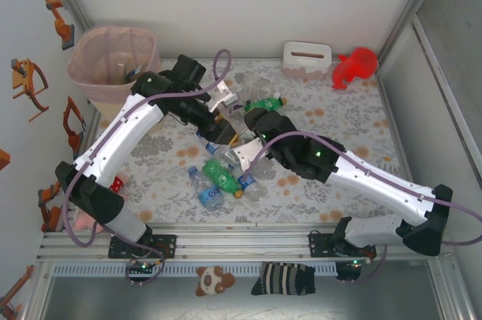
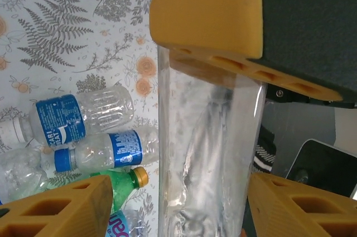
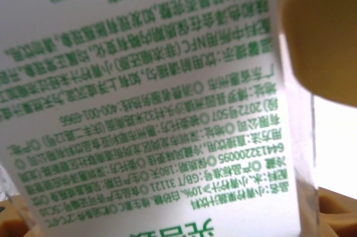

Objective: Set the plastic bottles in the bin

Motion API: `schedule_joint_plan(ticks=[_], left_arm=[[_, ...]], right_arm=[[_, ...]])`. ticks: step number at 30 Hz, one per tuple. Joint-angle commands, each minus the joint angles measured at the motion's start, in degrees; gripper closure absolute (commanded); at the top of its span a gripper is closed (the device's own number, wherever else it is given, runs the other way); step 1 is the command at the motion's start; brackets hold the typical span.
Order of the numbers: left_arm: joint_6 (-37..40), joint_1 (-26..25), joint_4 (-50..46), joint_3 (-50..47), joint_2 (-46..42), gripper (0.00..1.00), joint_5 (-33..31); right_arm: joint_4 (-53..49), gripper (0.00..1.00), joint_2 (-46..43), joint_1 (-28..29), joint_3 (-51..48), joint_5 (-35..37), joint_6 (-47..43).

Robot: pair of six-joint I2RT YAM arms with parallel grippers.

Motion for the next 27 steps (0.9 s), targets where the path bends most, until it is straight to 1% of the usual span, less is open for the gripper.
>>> schedule_joint_plan(ticks=[1,2,3,4,7,10,13,15,16,19,20,25,27], left_arm=[[2.93,-1.50,-2.59,1.61,1.22,0.36,0.02],[3.24,-1.57,-2.71,1.75,1.29,0.32,-0.04],[3.47,-1.56,-2.70,1.71,1.34,0.26,-0.22],[3.55,-1.61,-2.70,1.84,1.39,0.24,-0.92],[3.56,-1.65,-2.70,2.19,1.59,0.26,-2.90],[3.63,-1.65,-2.70,2.41,1.40,0.36,-3.33],[4.07,-1.65,-2.70,2.52,1.38,0.41,-2.86],[4.17,-1.64,-2.70,2.67,1.41,0.40,-2.60],[4.50,-1.63,-2.99,2.76,1.44,0.38,-1.58],[6.43,-1.75,-3.23,2.37,0.79,0.30,3.97],[6.72,-1.99,-3.21,2.32,0.63,0.29,4.85],[8.13,-2.61,-4.91,1.65,0.60,0.29,5.40],[8.63,-2.84,-5.61,1.62,0.56,0.28,5.73]], right_arm=[[5.64,0.69,0.21,0.92,1.68,1.33,-0.11],[5.68,0.69,0.05,0.92,1.60,1.18,0.14],[5.67,0.69,-0.17,0.85,1.59,0.77,0.37],[5.40,0.69,-0.40,0.90,1.51,0.28,0.70],[4.41,0.69,-1.46,1.15,1.27,-1.19,1.34],[4.65,0.69,-2.64,1.78,0.35,-2.25,1.73],[5.70,0.70,-3.35,1.83,-0.46,-2.27,1.82],[6.02,0.70,-3.49,1.88,-0.68,-1.99,2.05],[6.23,0.70,-3.52,1.82,-0.77,-2.00,2.26],[6.14,0.70,-3.19,1.77,-0.69,-1.28,2.91],[6.01,0.70,-3.14,1.74,-0.52,-1.25,3.41],[6.84,0.70,-4.64,1.72,-0.71,-3.68,5.40],[6.91,0.70,-4.63,1.80,-0.57,-3.57,5.56]])
